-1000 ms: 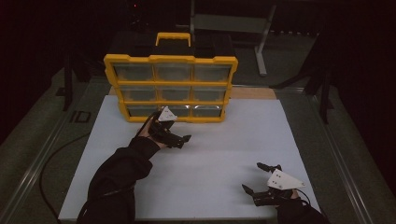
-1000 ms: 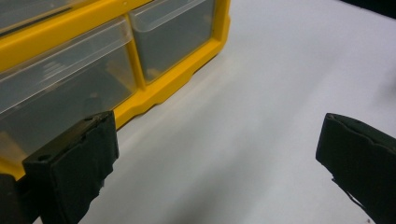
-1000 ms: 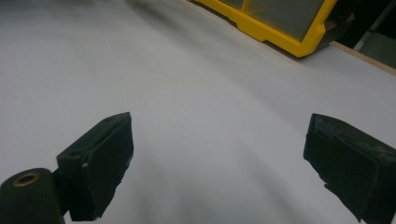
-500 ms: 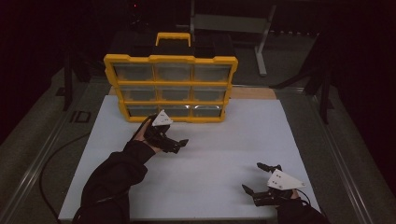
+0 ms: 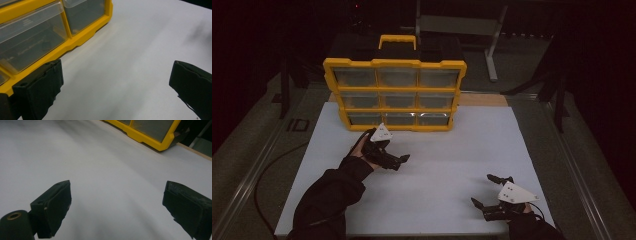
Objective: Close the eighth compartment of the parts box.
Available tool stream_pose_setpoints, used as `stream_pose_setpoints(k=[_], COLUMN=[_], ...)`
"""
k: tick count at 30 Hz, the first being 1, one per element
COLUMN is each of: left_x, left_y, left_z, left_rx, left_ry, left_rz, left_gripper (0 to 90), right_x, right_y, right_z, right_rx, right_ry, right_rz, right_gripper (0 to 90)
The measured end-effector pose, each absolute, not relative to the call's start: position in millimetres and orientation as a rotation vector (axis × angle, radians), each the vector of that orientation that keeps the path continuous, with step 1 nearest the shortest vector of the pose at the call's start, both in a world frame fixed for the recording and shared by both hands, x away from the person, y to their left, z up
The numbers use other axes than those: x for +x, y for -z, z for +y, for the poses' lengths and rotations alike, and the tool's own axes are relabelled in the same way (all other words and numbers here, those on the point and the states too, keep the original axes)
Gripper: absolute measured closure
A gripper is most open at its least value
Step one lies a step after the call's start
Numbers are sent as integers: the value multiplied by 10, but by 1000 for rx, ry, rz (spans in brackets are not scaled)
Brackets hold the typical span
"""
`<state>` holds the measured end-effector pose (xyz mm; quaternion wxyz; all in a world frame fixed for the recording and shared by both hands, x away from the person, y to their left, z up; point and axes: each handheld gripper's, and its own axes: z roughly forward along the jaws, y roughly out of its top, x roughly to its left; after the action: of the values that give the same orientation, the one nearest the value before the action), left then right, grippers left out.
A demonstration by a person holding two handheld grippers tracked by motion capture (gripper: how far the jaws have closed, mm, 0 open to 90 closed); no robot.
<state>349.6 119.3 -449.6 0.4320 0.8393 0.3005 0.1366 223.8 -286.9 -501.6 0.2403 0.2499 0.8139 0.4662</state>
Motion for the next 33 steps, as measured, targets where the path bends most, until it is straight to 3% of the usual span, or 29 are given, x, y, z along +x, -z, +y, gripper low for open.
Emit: stream_pose_setpoints(k=[33], left_x=[3122], left_y=[4678], left_z=[1543], left_rx=[2095], left_ry=[-347], left_rz=[756], left_gripper=[0], right_x=[2237], right_y=[5020], right_z=[-2859], right_rx=[685], right_ry=[-1276], right_rz=[2230], right_gripper=[84])
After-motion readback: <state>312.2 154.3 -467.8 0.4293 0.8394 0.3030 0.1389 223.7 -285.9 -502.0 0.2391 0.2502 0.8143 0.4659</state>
